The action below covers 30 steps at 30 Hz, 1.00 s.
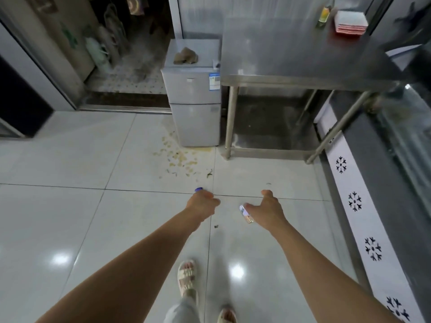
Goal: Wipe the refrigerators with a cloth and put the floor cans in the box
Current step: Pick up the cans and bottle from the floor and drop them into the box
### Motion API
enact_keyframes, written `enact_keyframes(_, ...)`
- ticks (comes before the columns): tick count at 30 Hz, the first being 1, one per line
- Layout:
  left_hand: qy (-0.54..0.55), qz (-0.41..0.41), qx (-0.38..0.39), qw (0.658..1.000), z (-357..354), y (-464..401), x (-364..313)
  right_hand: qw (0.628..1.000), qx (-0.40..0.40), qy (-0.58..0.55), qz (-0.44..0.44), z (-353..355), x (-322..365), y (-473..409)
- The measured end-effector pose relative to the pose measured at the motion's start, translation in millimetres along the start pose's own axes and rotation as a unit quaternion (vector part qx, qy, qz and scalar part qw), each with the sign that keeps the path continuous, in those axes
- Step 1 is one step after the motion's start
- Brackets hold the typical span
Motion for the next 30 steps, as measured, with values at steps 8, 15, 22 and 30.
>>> enact_keyframes(8, -0.021, 0.005, 0.065, 0.998, -4, -144, -34, 0.998, -0.010, -0.012, -0.065, -26, 16, -107)
enact_keyframes(15, -0.046, 0.049, 0.076, 0.995, -29, -250, -37, 0.992, -0.021, -0.035, -0.118, -50, -1, -187)
enact_keyframes(22, -0.092, 0.085, 0.063, 0.990, -87, -354, 16, 0.988, -0.035, -0.026, -0.151, -88, -70, -275)
enact_keyframes(30, -0.131, 0.091, 0.063, 0.985, -172, -489, 113, 0.986, -0.012, 0.018, -0.166, -175, -195, -399)
Point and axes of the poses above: each hand's wrist, its own y-axis away from the middle knuckle, its own z-axis out of the back of the hand, x = y × z, the point moved 5 cm from there along -y, towards the middle knuckle, and after that the axes turned 2 degrees about y, right-handed, at the moved point
